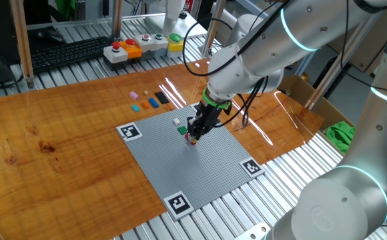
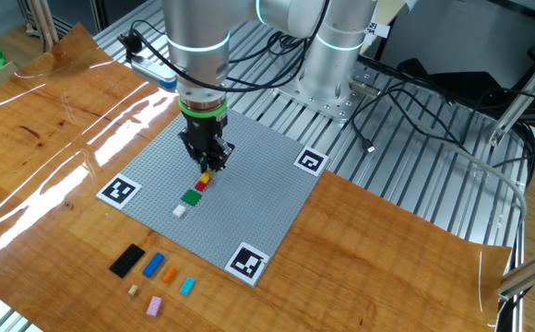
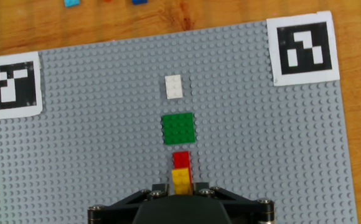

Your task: Stack small Lego blocks randomly, one at a time

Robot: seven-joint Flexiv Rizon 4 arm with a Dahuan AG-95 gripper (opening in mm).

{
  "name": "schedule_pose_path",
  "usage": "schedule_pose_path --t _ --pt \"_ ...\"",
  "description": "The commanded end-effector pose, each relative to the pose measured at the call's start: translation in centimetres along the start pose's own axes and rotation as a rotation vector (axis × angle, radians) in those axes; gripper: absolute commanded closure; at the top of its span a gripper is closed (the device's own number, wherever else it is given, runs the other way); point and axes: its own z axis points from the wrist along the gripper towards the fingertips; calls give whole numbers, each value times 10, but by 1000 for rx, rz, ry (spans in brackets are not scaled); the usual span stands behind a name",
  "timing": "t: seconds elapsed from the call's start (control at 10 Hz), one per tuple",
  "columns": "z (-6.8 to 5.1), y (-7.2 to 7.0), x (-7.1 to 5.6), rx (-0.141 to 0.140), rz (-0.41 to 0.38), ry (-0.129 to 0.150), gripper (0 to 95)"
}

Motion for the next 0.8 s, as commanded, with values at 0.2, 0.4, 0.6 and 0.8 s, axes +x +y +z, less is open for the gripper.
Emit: schedule_pose_path --t 0.2,0.4,0.6,0.8 --pt "-3 1 0 7 -2 2 760" --pt "-6 1 0 9 -4 7 760" --pt "-7 1 0 10 -26 15 950" --pt "-8 2 2 11 -31 14 950"
